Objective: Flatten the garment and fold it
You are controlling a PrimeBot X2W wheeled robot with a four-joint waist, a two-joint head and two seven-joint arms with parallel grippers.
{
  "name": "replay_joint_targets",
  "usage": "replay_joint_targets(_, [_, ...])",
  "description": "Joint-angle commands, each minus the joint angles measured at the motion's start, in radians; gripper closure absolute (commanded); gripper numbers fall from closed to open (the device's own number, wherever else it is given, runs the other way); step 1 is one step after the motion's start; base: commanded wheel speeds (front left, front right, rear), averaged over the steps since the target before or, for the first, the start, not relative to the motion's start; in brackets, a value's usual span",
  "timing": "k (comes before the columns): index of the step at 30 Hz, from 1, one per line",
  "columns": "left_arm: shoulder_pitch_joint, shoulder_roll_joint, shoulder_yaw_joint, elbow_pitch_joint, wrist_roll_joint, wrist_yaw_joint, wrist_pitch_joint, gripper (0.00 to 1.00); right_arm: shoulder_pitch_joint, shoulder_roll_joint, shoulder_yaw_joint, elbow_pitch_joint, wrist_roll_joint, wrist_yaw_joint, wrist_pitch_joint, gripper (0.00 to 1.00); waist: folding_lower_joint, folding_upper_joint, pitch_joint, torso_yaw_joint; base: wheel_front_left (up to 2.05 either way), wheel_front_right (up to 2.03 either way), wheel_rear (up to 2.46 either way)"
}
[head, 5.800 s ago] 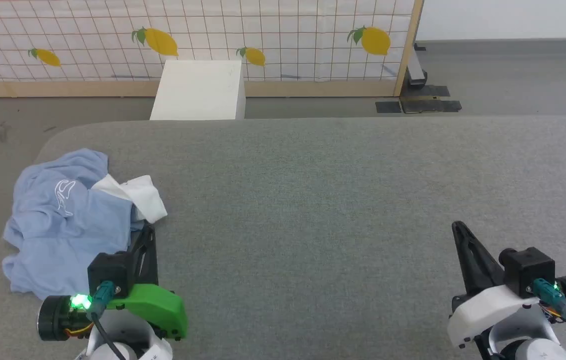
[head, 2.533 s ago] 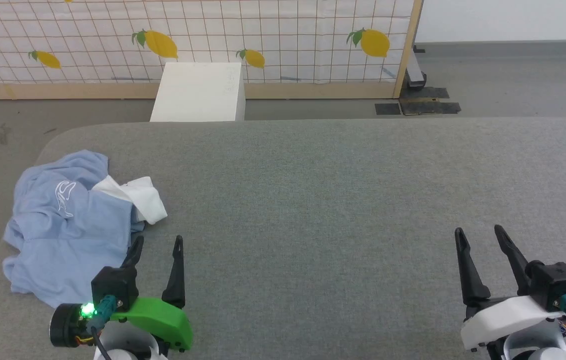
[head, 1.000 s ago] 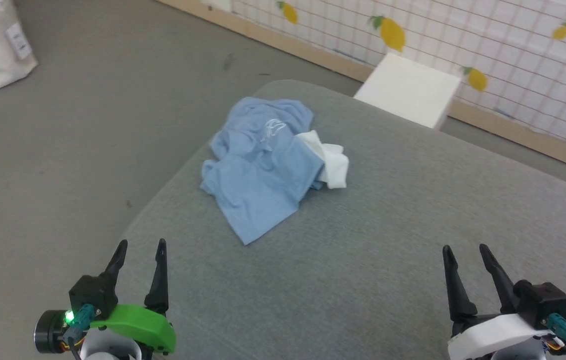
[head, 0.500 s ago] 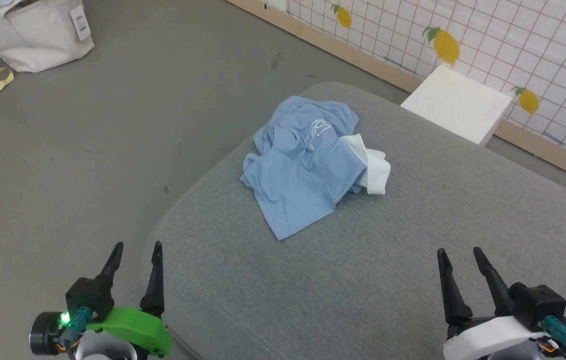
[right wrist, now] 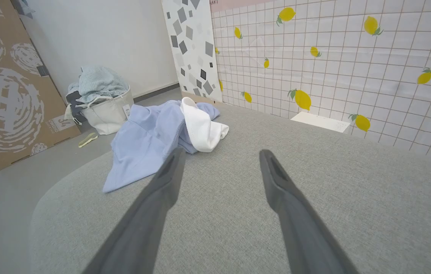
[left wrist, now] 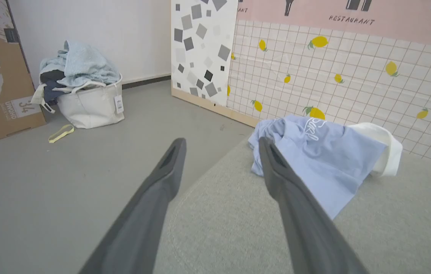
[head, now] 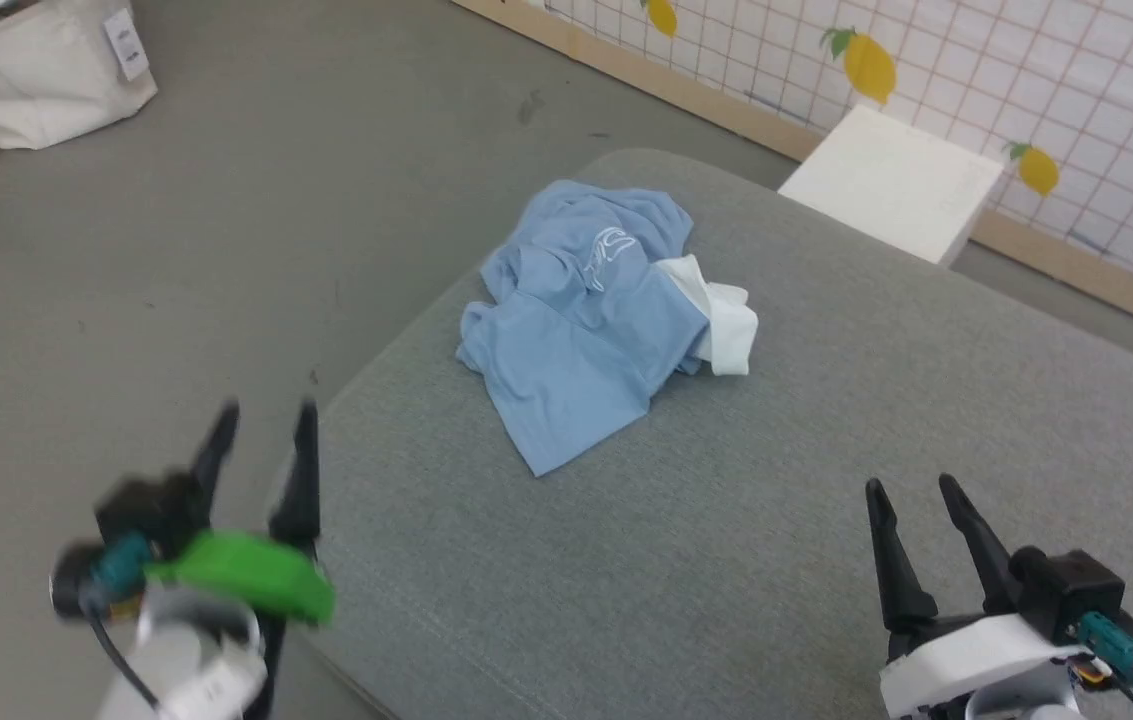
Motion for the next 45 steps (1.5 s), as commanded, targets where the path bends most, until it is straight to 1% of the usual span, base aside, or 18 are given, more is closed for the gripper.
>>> replay_joint_targets(1, [-0.058, 0.008, 0.005, 0.007, -0.023, -0.013, 0.007, 0.0, -0.021, 0.001, 0.0, -0.011, -0.012, -0.002, 0.007, 0.0, 0.0, 0.0049, 0.028, -0.027, 0.0, 0.0, 0.0])
replay_joint_targets(4, [-0.171, 0.025, 0.01, 0.043, -0.065, -0.038, 0.026, 0.0, -0.042, 0.001, 0.0, -0.03, -0.033, -0.002, 0.026, 0.0, 0.0, 0.0049, 0.068, -0.065, 0.0, 0.0, 0.0])
replay_joint_targets(8, [-0.344, 0.069, 0.008, 0.131, -0.135, -0.06, 0.08, 0.0, -0.068, 0.001, -0.003, -0.066, -0.066, -0.002, 0.056, 0.0, 0.0, 0.0049, 0.137, -0.124, 0.0, 0.0, 0.0])
replay_joint_targets(13, [-0.544, 0.143, -0.006, 0.276, -0.253, -0.067, 0.204, 0.0, -0.102, 0.001, -0.01, -0.125, -0.107, -0.002, 0.094, 0.0, 0.0, 0.0049, 0.243, -0.209, 0.0, 0.0, 0.0])
replay_joint_targets(16, [-0.643, 0.193, -0.045, 0.34, -0.355, -0.068, 0.307, 0.0, -0.122, 0.001, -0.025, -0.164, -0.129, -0.002, 0.112, 0.0, 0.0, 0.0049, 0.311, -0.262, 0.0, 0.0, 0.0])
replay_joint_targets(18, [-0.69, 0.227, -0.071, 0.373, -0.422, -0.068, 0.385, 0.0, -0.133, 0.001, -0.032, -0.19, -0.14, -0.002, 0.121, 0.0, 0.0, 0.0049, 0.355, -0.297, 0.0, 0.0, 0.0])
replay_joint_targets(22, [-0.756, 0.286, -0.108, 0.432, -0.513, -0.068, 0.482, 0.0, -0.146, 0.001, -0.047, -0.237, -0.153, -0.002, 0.13, 0.0, 0.0, 0.0049, 0.43, -0.359, 0.0, 0.0, 0.0])
replay_joint_targets(27, [-0.799, 0.324, -0.151, 0.505, -0.586, -0.068, 0.59, 0.0, -0.153, 0.001, -0.067, -0.28, -0.157, -0.002, 0.129, 0.0, 0.0, 0.0049, 0.505, -0.417, 0.0, 0.0, 0.0])
replay_joint_targets(31, [-0.821, 0.333, -0.186, 0.559, -0.608, -0.068, 0.665, 0.0, -0.153, 0.001, -0.076, -0.299, -0.155, -0.002, 0.122, 0.0, 0.0, 0.0049, 0.542, -0.44, 0.0, 0.0, 0.0])
replay_joint_targets(33, [-0.828, 0.331, -0.206, 0.578, -0.607, -0.068, 0.679, 0.0, -0.154, 0.001, -0.077, -0.303, -0.154, -0.002, 0.118, 0.0, 0.0, 0.0049, 0.555, -0.447, 0.0, 0.0, 0.0])
replay_joint_targets(39, [-0.808, 0.285, -0.283, 0.634, -0.606, -0.068, 0.719, 0.0, -0.154, 0.001, -0.079, -0.303, -0.149, -0.002, 0.11, 0.0, 0.0, 0.0049, 0.571, -0.451, 0.0, 0.0, 0.0])
replay_joint_targets(45, [-0.789, 0.259, -0.348, 0.644, -0.622, -0.068, 0.735, 0.0, -0.162, 0.001, -0.084, -0.311, -0.159, -0.002, 0.116, 0.0, 0.0, 0.0049, 0.577, -0.44, 0.0, 0.0, 0.0])
